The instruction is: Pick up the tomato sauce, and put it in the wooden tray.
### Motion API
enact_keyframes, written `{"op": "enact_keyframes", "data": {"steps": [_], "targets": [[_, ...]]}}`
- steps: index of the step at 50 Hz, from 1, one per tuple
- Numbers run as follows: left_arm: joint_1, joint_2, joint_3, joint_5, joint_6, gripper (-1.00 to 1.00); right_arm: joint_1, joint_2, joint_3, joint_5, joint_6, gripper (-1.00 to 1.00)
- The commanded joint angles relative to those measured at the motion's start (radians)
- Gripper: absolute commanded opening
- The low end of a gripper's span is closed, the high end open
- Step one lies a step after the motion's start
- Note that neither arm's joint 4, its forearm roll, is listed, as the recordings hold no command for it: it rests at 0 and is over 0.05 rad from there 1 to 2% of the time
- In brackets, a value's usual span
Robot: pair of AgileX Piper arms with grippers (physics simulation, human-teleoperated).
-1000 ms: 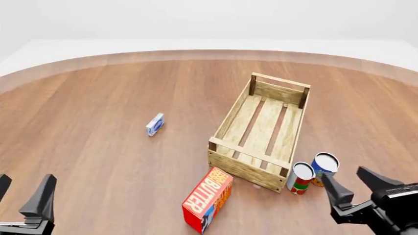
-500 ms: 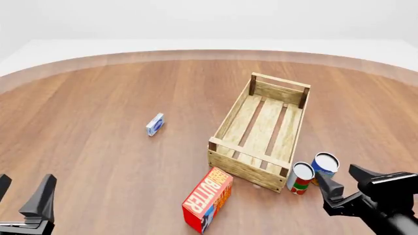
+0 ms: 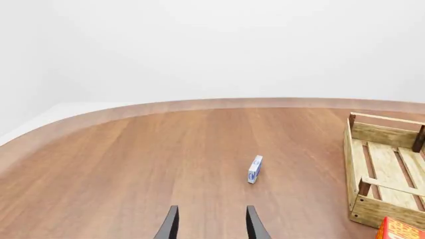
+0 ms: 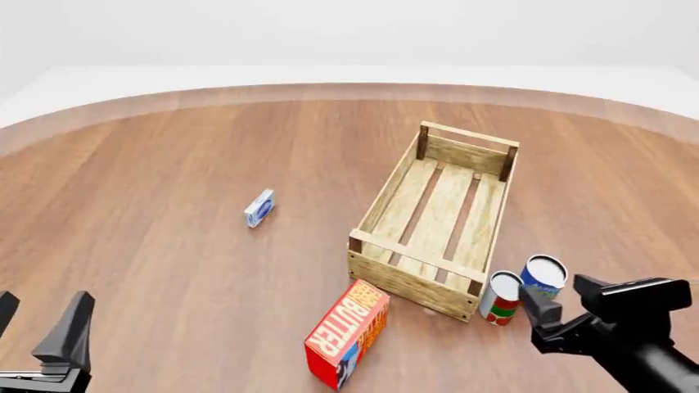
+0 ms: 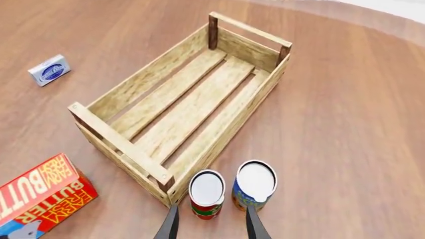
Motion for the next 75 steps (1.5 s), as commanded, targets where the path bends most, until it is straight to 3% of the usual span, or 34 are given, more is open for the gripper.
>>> {"op": "enact_keyframes", "data": {"steps": [1, 27, 75], "targets": [[0.0, 0.0, 0.0, 0.0, 0.0, 1.0, 0.001, 0.072, -0.003, -0.043, 0.003, 1.0], [0.0, 0.0, 0.0, 0.0, 0.0, 1.0, -0.009, 0.215, 0.001, -0.162, 0.008, 1.0], [0.0, 0.0, 0.0, 0.0, 0.0, 1.0, 0.004, 0.539, 0.029, -0.465, 0.043, 1.0]]}}
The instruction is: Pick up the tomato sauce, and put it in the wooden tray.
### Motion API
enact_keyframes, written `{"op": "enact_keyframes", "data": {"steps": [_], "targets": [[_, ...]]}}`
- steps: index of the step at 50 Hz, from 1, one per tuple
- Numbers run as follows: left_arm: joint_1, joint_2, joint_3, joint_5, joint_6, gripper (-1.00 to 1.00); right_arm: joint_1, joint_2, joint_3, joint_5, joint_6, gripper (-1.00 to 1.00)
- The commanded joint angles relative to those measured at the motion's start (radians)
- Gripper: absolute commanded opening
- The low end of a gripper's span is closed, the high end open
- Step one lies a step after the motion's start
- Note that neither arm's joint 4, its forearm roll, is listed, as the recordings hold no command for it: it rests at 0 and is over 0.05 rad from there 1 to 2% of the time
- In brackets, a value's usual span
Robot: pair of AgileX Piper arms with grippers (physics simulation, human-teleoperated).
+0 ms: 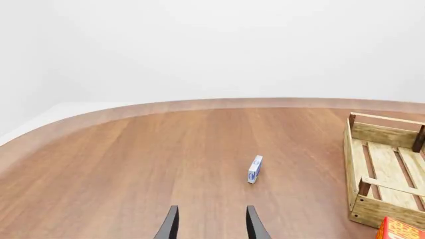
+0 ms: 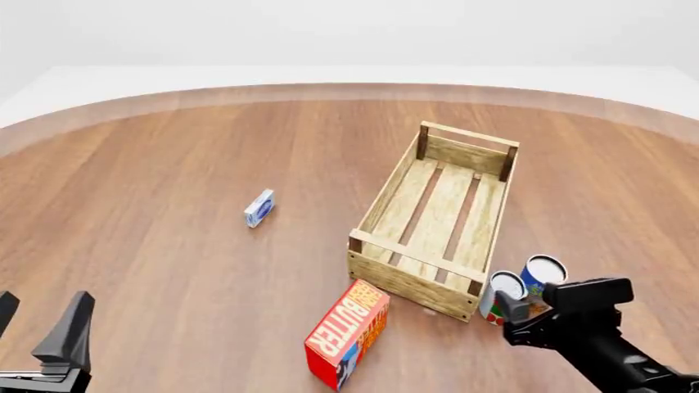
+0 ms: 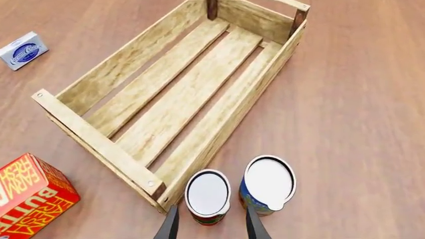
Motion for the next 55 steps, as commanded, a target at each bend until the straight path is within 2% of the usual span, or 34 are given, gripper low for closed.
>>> {"op": "enact_keyframes", "data": {"steps": [1, 55], "targets": [[0.0, 0.0, 0.0, 0.0, 0.0, 1.0, 0.004, 0.074, 0.001, -0.064, 0.007, 1.0], [0.0, 0.0, 0.0, 0.0, 0.0, 1.0, 0.008, 0.252, -0.02, -0.179, 0.017, 1.0]]}}
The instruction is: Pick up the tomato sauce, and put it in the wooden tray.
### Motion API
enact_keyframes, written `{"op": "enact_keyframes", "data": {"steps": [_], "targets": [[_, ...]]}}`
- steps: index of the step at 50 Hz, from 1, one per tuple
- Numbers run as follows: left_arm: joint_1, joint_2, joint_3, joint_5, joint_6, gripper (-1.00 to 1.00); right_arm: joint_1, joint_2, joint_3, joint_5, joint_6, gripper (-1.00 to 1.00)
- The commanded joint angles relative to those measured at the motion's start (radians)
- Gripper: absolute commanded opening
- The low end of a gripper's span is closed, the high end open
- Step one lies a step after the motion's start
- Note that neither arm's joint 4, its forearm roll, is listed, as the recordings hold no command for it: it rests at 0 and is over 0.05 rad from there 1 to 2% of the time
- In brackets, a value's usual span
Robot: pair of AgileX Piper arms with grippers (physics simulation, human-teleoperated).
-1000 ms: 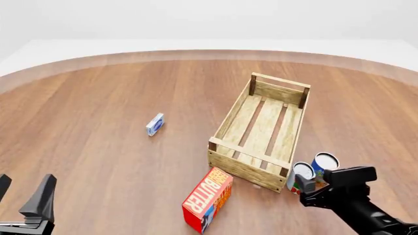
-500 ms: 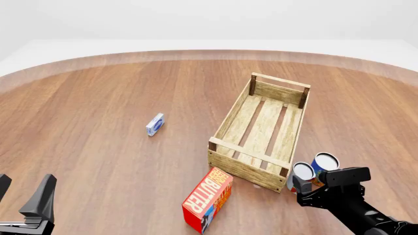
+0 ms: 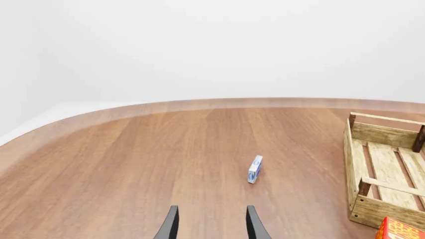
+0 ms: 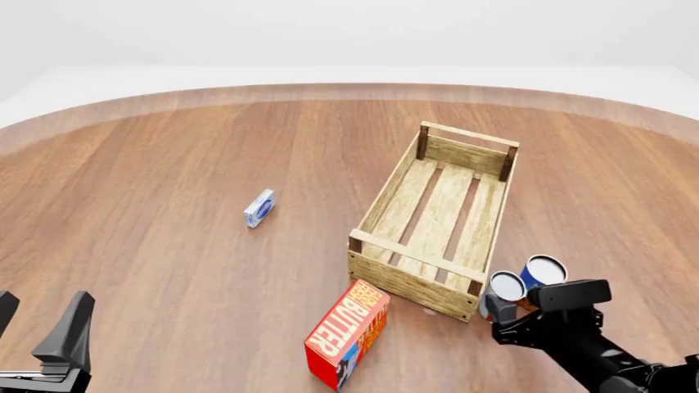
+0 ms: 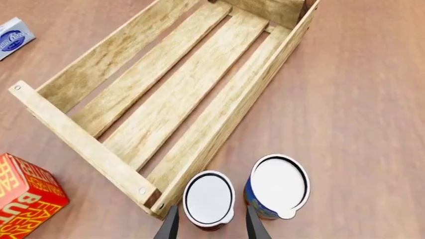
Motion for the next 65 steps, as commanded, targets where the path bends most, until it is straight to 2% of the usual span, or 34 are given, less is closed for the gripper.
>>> {"op": "enact_keyframes", "data": {"steps": [1, 17, 18, 38, 65], "targets": [[0.0, 0.0, 0.0, 0.0, 0.0, 1.0, 0.004, 0.048, -0.004, -0.034, 0.005, 1.0], [0.0, 0.0, 0.0, 0.0, 0.0, 1.0, 0.005, 0.07, -0.015, -0.039, 0.004, 1.0], [0.0, 0.0, 0.0, 0.0, 0.0, 1.0, 0.005, 0.07, -0.014, -0.04, 0.004, -1.0], [0.0, 0.0, 0.0, 0.0, 0.0, 1.0, 0.013, 0.064, -0.017, -0.025, 0.001, -1.0], [0.0, 0.0, 0.0, 0.0, 0.0, 1.0, -0.017, -0.226, -0.039, 0.242, -0.047, -1.0]]}}
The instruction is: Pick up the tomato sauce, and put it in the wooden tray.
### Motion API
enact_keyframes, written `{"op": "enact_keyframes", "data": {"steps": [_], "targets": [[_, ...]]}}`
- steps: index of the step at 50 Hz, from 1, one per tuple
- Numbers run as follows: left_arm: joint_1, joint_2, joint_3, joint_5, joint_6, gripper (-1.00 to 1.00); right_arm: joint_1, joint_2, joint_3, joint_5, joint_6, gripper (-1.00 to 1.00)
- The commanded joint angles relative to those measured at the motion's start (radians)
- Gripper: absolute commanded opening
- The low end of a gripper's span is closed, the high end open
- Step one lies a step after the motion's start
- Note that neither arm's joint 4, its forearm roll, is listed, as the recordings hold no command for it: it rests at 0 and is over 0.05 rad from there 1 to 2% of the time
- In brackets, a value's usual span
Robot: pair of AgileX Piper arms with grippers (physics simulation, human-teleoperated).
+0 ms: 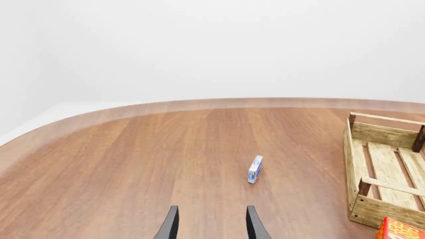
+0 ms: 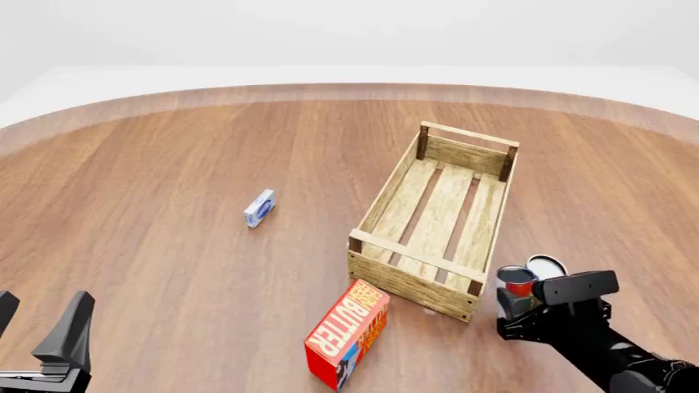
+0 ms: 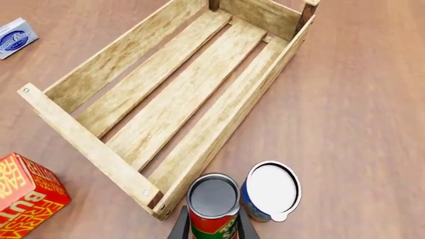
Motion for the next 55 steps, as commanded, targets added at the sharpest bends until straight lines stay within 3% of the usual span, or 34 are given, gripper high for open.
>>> {"op": "enact_keyframes", "data": {"steps": [1, 13, 30, 42, 55], "targets": [[0.0, 0.0, 0.0, 0.0, 0.0, 1.0, -0.01, -0.107, -0.013, 0.1, -0.002, -1.0], [0.0, 0.0, 0.0, 0.0, 0.0, 1.0, -0.022, -0.265, -0.041, 0.259, -0.024, -1.0], [0.0, 0.0, 0.0, 0.0, 0.0, 1.0, -0.038, -0.43, -0.082, 0.415, -0.042, -1.0], [0.0, 0.0, 0.0, 0.0, 0.0, 1.0, -0.037, -0.487, -0.139, 0.488, -0.051, -1.0], [0.0, 0.0, 0.0, 0.0, 0.0, 1.0, -0.038, -0.486, -0.18, 0.499, -0.055, -1.0]]}}
